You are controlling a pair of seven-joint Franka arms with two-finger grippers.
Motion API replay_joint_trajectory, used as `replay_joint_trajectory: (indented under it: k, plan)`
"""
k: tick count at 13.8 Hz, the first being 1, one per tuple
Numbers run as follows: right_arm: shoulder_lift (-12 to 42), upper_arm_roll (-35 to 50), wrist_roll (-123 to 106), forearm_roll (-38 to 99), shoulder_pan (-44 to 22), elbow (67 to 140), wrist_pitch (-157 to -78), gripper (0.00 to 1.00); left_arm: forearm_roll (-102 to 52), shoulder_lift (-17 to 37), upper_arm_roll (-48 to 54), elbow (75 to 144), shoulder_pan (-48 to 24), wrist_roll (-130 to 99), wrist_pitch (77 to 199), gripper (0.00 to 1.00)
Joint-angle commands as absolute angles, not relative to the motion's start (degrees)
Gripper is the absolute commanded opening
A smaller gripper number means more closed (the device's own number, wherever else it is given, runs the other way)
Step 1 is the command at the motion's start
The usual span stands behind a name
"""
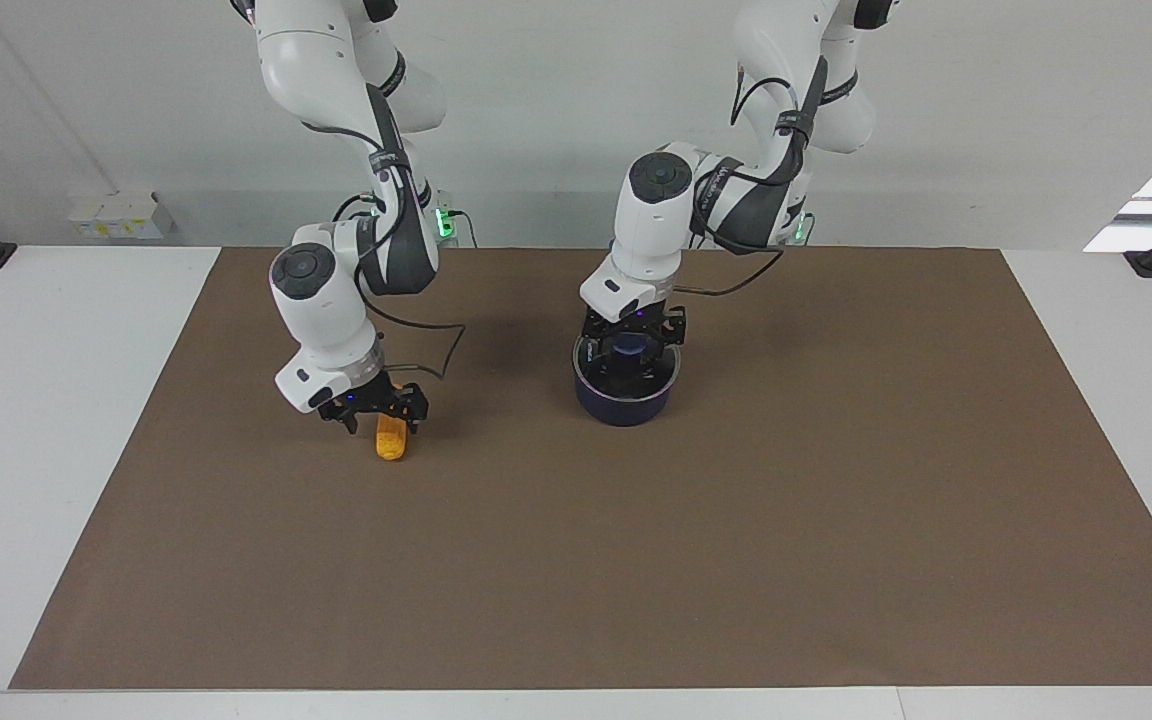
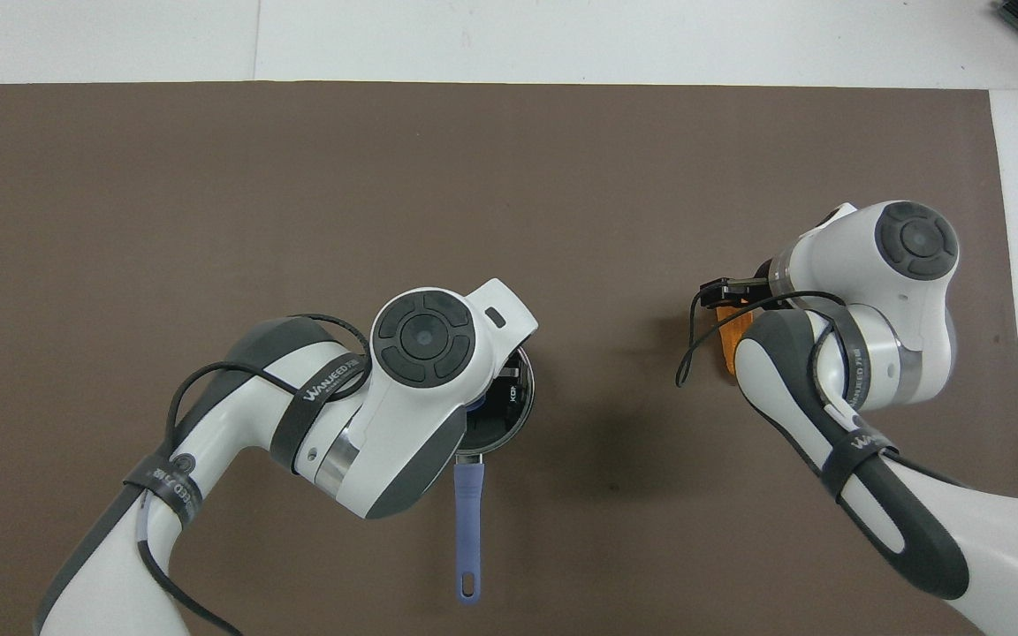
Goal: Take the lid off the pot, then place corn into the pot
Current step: 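Grasp the blue lid knob with the left gripper while the right gripper grasps the corn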
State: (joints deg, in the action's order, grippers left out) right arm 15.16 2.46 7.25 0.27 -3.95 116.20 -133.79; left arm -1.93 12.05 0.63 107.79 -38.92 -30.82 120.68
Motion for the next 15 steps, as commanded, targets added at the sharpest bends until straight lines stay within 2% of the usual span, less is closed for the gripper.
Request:
replay_joint_trajectory:
  k: [1,2,3,5,6,7,11,13,15]
  plan:
    - [14.6,2.5,4.2,-0.4,-3.7,120.3,-138.7,1.0,-1.8,10.0,0.1,109.8,-39.7,-31.6,120.3,0.83]
    - [14.6,2.5,4.2,-0.4,-3.7,120.4,-138.8,0.93,-1.8,10.0,0.1,109.8,-39.7,-32.2,119.6,0.74]
    - [14.6,2.6,4.3,-0.4,-3.8,120.3,-138.8,0.83,-1.8,9.9,0.1,109.7,-39.7,-32.3,119.5,0.58]
    - [14.6,2.7,4.7,-0.4,-4.0,120.1,-138.7,0.6,-1.8,9.7,0.1,109.6,-40.5,-32.4,119.4,0.17]
    - [14.6,2.7,4.8,-0.4,-4.6,120.1,-138.7,0.47,-1.8,9.8,0.1,109.6,-40.5,-32.9,119.4,0.03]
    - [14.6,2.7,4.9,-0.4,-4.6,120.1,-138.7,0.38,-1.8,9.8,0.1,109.3,-40.5,-34.3,119.4,0.0]
    - [14.6,2.7,4.9,-0.3,-4.6,120.1,-138.7,0.35,-1.8,9.8,0.1,106.8,-40.1,-35.5,117.3,0.0]
    - [14.4,2.7,5.0,-0.3,-4.6,119.7,-138.4,0.2,-0.8,9.7,-0.5,104.5,-39.4,-35.3,115.1,0.0]
    - [13.8,2.7,5.2,-0.2,-4.6,119.1,-138.1,0.12,1.9,9.8,-0.7,102.2,-38.7,-34.9,113.0,0.0]
